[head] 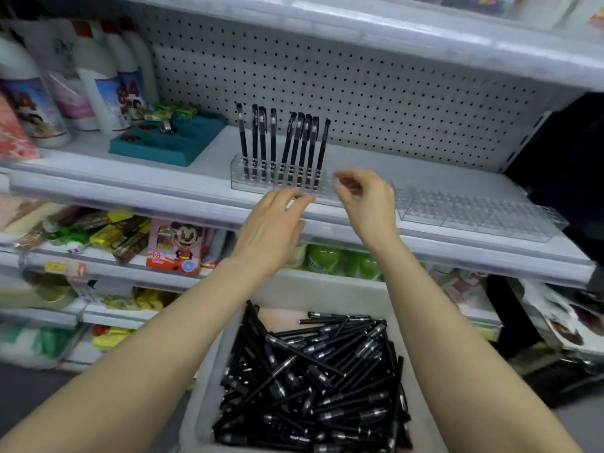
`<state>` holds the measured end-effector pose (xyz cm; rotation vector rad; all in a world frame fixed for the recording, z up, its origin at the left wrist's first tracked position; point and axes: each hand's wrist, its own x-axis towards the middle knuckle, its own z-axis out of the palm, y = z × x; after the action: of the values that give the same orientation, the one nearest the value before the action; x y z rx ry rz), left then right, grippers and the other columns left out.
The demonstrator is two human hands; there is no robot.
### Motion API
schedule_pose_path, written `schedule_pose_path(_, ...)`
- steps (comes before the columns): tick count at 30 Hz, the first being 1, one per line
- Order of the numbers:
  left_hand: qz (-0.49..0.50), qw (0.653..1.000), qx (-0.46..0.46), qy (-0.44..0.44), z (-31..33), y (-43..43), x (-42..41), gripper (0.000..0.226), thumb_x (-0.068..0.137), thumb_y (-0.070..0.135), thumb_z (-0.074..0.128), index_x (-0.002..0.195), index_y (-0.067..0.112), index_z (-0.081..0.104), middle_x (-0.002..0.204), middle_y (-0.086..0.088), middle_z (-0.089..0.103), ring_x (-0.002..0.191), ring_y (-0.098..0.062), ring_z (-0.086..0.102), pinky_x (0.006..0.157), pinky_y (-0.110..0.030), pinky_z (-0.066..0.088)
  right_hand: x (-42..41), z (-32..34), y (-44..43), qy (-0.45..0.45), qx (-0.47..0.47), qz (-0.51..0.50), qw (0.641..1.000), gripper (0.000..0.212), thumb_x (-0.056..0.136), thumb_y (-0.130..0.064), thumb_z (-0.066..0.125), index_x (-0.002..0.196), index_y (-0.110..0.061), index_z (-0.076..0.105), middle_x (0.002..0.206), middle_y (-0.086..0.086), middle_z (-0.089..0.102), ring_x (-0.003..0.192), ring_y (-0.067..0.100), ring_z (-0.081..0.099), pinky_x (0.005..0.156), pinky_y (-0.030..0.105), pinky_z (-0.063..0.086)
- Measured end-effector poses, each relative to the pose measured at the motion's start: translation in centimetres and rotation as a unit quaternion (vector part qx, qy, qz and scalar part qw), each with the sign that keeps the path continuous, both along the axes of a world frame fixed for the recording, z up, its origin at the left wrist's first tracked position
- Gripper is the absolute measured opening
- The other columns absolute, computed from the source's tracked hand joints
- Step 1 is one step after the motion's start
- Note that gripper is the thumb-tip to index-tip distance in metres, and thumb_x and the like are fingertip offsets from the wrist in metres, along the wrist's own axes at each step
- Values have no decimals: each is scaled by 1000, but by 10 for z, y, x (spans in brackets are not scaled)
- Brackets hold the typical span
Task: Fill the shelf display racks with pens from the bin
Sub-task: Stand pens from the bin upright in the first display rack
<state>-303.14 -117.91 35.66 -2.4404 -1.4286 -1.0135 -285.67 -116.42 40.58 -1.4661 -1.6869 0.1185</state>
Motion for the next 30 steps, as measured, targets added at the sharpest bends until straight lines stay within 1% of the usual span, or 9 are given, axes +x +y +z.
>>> schedule_pose_path(3,2,999,-30,-12,-31,-28,0,43,86,13,63,129,14,60,125,-10,57,113,-33,53,92,-43,49,8,-31,-44,21,-51,7,998,12,87,-16,67,96,-17,75,90,-2,74,80,12,65,81,28,52)
schedule_pose_path(6,18,998,-65,6,-67,-50,0,46,84,17,66,129,16,58,124,-8,58,111,-33,54,87,-42,51,14,-69,-78,-26,-147,-21,989,9,86,-22,67,89,-19,75,85,0,74,81,19,66,77,32,51)
schedule_pose_path(12,41,993,-103,50,-97,-56,-3,48,88,20,61,136,18,53,122,-8,58,113,-31,50,98,-44,42,22,-130,-104,-205,-286,-66,934,19,95,-33,57,100,-19,69,95,4,71,88,27,64,71,34,49)
schedule_pose_path(15,55,992,-99,48,-99,-54,1,44,90,20,58,134,18,55,117,-7,60,109,-30,49,99,-42,39,18,-140,-105,-229,-314,-49,920,22,94,-36,58,102,-18,69,97,5,71,91,28,63,71,33,49)
schedule_pose_path(18,57,993,-99,40,-99,-55,4,44,88,19,60,132,17,56,117,-8,60,109,-30,48,104,-43,36,19,-137,-104,-118,-307,-19,944,16,89,-32,67,100,-22,73,93,-1,72,87,19,64,73,28,47)
schedule_pose_path(21,59,993,-102,32,-100,-59,5,45,88,18,60,133,15,55,121,-8,59,115,-30,47,109,-47,33,19,-133,-103,46,-280,12,959,5,82,-27,75,87,-28,75,79,-4,71,68,8,57,68,22,45)
schedule_pose_path(25,47,994,-102,13,-101,-59,4,42,91,21,58,133,15,56,121,-8,59,116,-29,47,112,-45,28,18,-122,-102,203,-215,39,954,15,78,-20,79,82,-33,73,72,-6,67,63,7,50,66,27,48)
schedule_pose_path(27,43,994,-102,14,-101,-58,2,41,95,24,55,134,16,55,123,-7,59,117,-27,46,112,-44,28,16,-111,-100,262,-176,49,947,14,79,-16,79,84,-29,74,66,-13,61,62,5,48,62,24,45)
schedule_pose_path(30,20,992,-123,-16,-91,-60,1,39,101,31,46,138,20,52,132,-4,57,125,-25,44,114,-41,25,16,-94,-94,307,-122,56,942,13,79,-13,79,82,-25,74,69,-10,67,64,7,52,63,26,46)
